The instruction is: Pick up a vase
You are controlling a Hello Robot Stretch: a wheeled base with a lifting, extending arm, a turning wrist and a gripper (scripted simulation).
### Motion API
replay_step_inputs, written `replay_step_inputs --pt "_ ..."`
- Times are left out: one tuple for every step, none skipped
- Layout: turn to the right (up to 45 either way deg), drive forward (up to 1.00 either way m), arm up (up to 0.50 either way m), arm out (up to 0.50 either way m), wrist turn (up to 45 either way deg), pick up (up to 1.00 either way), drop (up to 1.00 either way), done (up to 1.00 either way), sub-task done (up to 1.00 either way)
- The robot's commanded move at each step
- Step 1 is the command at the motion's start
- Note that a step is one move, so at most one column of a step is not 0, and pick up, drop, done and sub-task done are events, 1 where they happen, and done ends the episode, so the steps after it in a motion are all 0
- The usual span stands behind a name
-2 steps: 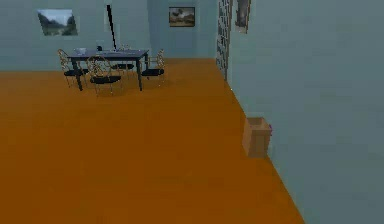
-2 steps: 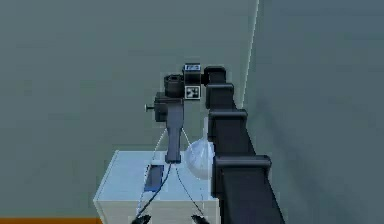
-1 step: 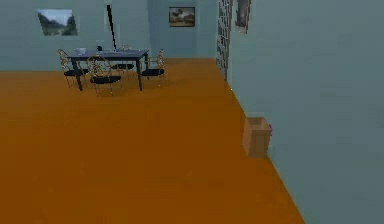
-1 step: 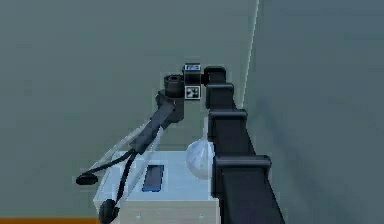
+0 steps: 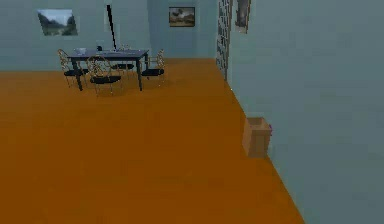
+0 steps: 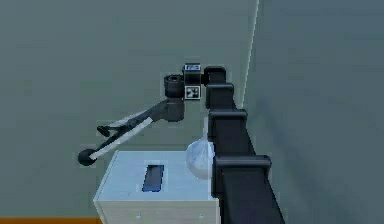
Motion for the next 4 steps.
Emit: replay_step_inputs --pt "0.0 0.00 0.00 0.00 45.0 0.00 0.00 0.00 0.00" --pt "0.0 0.00 0.00 0.00 45.0 0.00 0.00 0.00 0.00" --pt "0.0 0.00 0.00 0.00 18.0 0.00 0.00 0.00 0.00" --pt "0.0 0.00 -0.30 0.00 0.0 0.00 0.00 0.00 0.00"
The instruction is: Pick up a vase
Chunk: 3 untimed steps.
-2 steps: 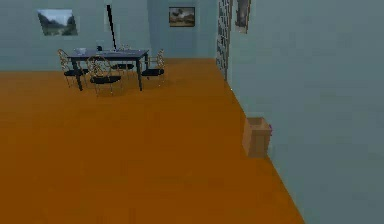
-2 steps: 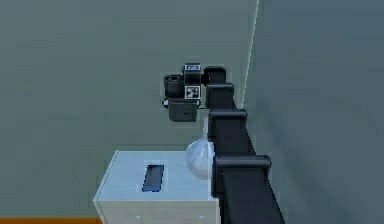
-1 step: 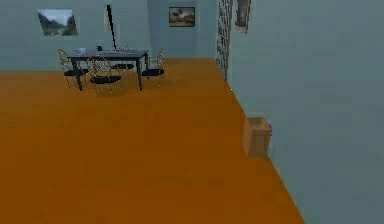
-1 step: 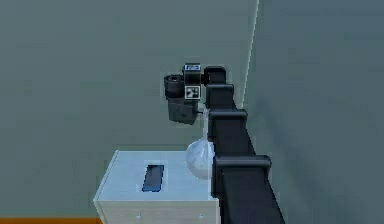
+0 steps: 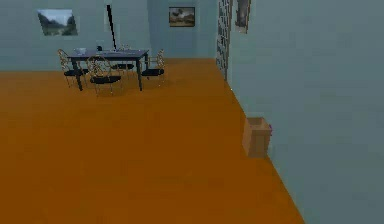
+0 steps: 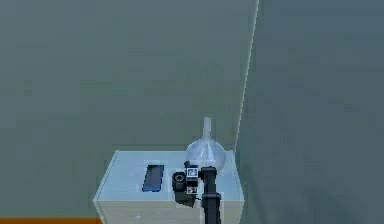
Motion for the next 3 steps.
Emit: replay_step_inputs --pt "0.0 0.00 0.00 0.00 0.0 1.00 0.00 0.00 0.00" --pt "0.0 0.00 0.10 0.00 0.0 0.00 0.00 0.00 0.00" --pt "0.0 0.00 0.00 0.00 0.0 0.00 0.00 1.00 0.00"
